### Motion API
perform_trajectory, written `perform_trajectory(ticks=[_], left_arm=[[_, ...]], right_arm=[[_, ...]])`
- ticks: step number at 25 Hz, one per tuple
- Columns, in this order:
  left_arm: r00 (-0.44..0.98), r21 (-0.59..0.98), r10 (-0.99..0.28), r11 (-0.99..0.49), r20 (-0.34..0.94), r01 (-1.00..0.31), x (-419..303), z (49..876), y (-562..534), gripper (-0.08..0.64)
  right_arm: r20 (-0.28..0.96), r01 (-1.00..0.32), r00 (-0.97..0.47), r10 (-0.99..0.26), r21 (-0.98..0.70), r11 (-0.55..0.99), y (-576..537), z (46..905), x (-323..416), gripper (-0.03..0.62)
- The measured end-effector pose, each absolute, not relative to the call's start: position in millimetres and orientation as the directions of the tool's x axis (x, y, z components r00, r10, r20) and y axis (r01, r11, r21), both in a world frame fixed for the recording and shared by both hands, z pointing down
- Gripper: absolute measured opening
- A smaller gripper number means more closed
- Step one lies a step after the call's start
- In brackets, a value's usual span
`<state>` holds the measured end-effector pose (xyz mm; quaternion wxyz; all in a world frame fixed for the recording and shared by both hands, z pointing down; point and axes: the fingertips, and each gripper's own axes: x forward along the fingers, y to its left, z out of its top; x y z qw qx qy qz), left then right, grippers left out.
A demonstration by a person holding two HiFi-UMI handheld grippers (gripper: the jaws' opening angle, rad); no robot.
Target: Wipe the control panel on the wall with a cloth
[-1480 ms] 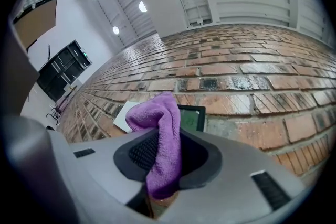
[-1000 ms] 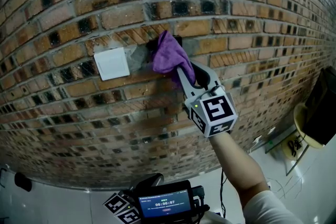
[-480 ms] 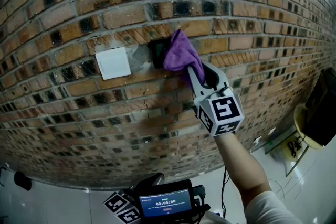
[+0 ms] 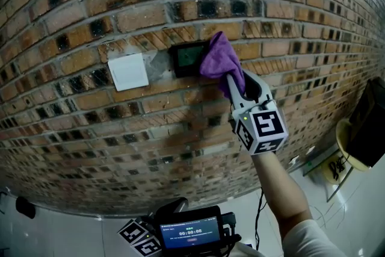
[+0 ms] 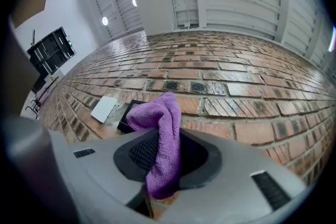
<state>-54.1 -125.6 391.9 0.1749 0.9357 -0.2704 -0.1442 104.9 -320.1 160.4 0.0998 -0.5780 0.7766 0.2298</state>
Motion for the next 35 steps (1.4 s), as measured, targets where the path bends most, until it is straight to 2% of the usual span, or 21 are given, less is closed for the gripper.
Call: perform_trajectory(ticks=[13,22,35], left_arm=[[0.804,0.407,-0.568,-0.786,-0.176,-0.466,-56.7,396.5,-136.1,-0.012],[0.8,0.409,-0.573,-0.782,-0.175,-0.47,-56.9,396.9,-140.8,-0.012],[0.797,0.414,-0.579,-0.777,-0.173,-0.474,-58.7,398.5,-143.0,-0.012]], right_arm=[[-0.445,-0.958,-0.26,-0.857,0.23,0.172,-304.3,159.0,137.9,0.104],[-0.474,-0.948,-0.296,-0.829,0.253,0.194,-270.3,157.0,134.8,0.104],[-0.433,-0.928,-0.349,-0.831,0.283,0.242,-243.9,182.1,122.3,0.103]])
